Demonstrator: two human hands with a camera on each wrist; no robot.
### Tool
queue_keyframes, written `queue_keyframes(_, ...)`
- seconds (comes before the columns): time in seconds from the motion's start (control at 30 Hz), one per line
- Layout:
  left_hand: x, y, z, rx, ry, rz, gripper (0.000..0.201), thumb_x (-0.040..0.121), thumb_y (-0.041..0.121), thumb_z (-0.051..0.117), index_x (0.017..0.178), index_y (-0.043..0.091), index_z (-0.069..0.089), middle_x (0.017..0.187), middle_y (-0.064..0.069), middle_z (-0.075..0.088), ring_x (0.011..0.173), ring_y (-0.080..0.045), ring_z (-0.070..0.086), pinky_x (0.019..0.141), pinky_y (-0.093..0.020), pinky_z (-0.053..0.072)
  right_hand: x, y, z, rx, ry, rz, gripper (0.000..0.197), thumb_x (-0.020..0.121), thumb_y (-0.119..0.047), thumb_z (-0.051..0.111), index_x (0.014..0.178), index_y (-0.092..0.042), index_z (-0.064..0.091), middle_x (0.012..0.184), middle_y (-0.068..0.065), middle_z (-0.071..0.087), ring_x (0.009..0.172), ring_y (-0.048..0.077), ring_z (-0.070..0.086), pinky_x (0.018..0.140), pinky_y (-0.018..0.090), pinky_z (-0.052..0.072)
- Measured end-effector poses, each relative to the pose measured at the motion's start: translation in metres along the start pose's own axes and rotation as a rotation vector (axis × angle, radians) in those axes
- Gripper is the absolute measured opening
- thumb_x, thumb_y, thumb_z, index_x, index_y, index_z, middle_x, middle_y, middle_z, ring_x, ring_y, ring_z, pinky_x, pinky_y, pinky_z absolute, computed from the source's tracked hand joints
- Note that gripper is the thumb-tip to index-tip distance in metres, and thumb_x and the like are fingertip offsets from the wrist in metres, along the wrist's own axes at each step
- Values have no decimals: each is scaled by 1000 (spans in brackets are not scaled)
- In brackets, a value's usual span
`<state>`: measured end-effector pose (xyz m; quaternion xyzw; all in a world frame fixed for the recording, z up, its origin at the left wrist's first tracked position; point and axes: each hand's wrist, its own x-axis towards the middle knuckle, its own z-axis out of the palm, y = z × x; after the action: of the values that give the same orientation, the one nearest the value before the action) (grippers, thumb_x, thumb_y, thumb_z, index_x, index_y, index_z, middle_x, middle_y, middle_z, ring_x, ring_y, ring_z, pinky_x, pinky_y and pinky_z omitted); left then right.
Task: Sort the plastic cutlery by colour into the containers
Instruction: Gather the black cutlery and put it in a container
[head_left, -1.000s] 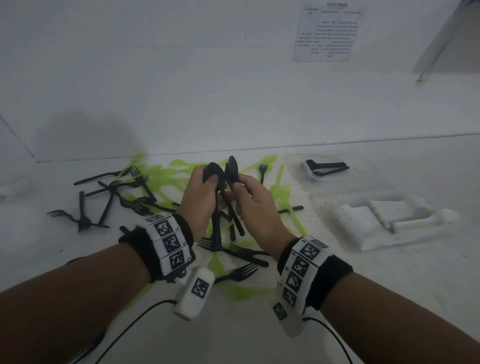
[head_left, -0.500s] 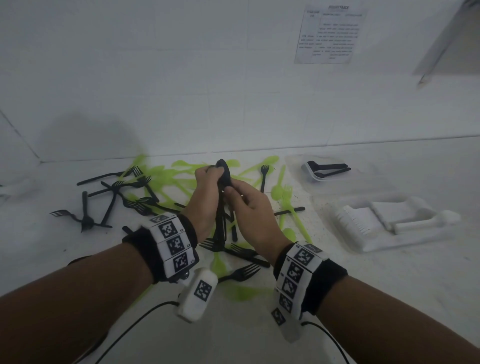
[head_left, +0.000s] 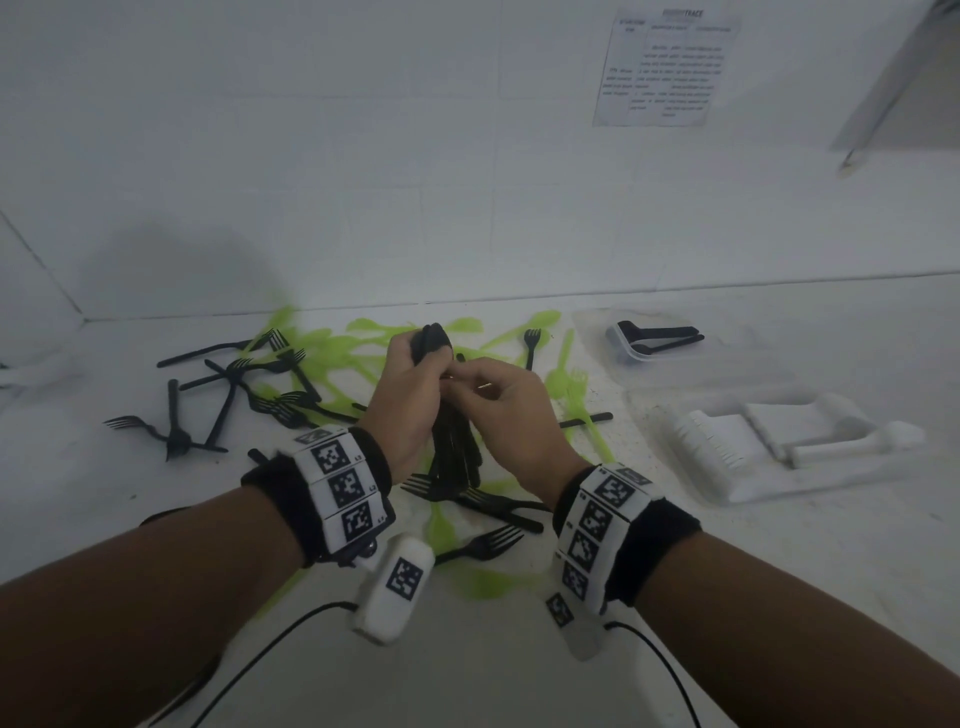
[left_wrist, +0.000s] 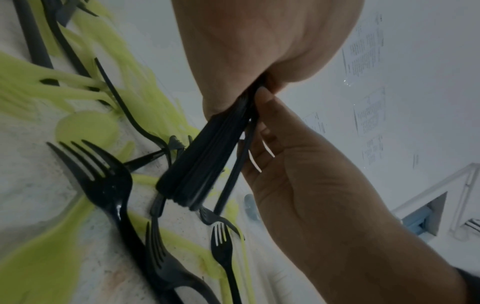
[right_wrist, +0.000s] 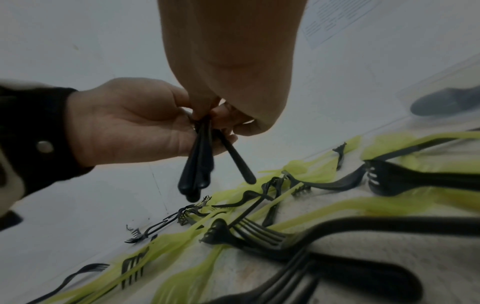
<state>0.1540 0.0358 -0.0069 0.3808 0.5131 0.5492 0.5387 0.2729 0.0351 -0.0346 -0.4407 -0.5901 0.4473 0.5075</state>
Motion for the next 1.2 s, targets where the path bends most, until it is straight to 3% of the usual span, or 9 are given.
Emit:
queue_keyframes(0.2, 4, 4, 1, 18, 47, 77, 26, 103, 8, 38, 126, 13, 47, 107, -13, 58, 84, -18, 69, 83, -43, 59, -5, 6, 15, -4, 86, 107, 40, 96, -41, 69, 104, -12, 42, 97, 15, 60, 84, 20, 63, 76, 34, 55)
queue_keyframes(0.33, 5, 11, 2, 29, 47, 124, 27, 103, 10, 36, 127, 18, 47, 108, -11, 59, 96, -20, 72, 72, -38, 60, -6, 1, 17, 40, -204, 337, 53, 103, -62, 41, 124, -15, 49, 113, 9, 67, 93, 14, 72, 87, 37, 60)
queue_keyframes(0.43, 7, 13, -2, 12, 36, 101, 27, 104, 12, 36, 127, 21, 48, 108, -11, 64, 106, -25, 71, 67, -37, 54, -5, -4, 13, 36, -273, 307, 55, 107, -55, 38, 120, -5, 58, 103, 19, 74, 86, 32, 76, 81, 46, 62)
queue_keyframes(0.57, 10, 16, -11, 2, 33, 118, 26, 91, 15, 41, 113, 21, 54, 119, -30, 61, 108, -46, 64, 69, -46, 53, -5, -2, 10, -9, -316, 309, 40, 110, -45, 39, 114, -10, 59, 98, 14, 70, 80, 24, 72, 76, 40, 55)
queue_keyframes(0.73, 13, 17, -16, 13, 36, 98, 29, 85, 17, 45, 113, 21, 54, 124, -26, 61, 109, -46, 65, 92, -63, 53, -5, -1, 17, -17, -313, 287, 37, 111, -44, 37, 104, -15, 59, 91, 11, 68, 76, 25, 72, 75, 37, 55)
queue_keyframes(0.93, 22, 14, -22, 19, 61, 138, 26, 102, 1, 32, 119, 14, 47, 105, -12, 56, 87, -26, 73, 88, -38, 59, 6, 9, 12, -59, -49, 195, 41, 111, -36, 38, 106, -3, 62, 82, 8, 60, 72, 13, 56, 69, 34, 52)
queue_keyframes(1.03, 28, 12, -28, -13, 143, 119, 28, 99, 1, 32, 120, 12, 47, 102, -13, 52, 62, -17, 59, 73, -34, 58, 12, 6, 2, 14, 94, 217, 30, 109, -36, 42, 108, -15, 63, 67, -5, 49, 56, 8, 46, 59, 30, 42)
queue_keyframes(1.1, 31, 11, -28, -14, 163, 92, 28, 98, 0, 31, 117, 14, 47, 96, -11, 49, 58, -13, 45, 62, -30, 50, 14, 6, -1, -12, 66, 194, 31, 105, -51, 39, 98, -33, 63, 69, -13, 47, 62, 6, 44, 66, 31, 40)
queue_keyframes(1.2, 31, 10, -24, -8, 143, 75, 22, 98, 3, 34, 111, 18, 45, 91, -8, 46, 59, -12, 40, 59, -29, 44, 13, 5, 2, -49, -49, 157, 33, 104, -51, 34, 90, -32, 58, 71, -6, 43, 61, 9, 39, 66, 36, 40)
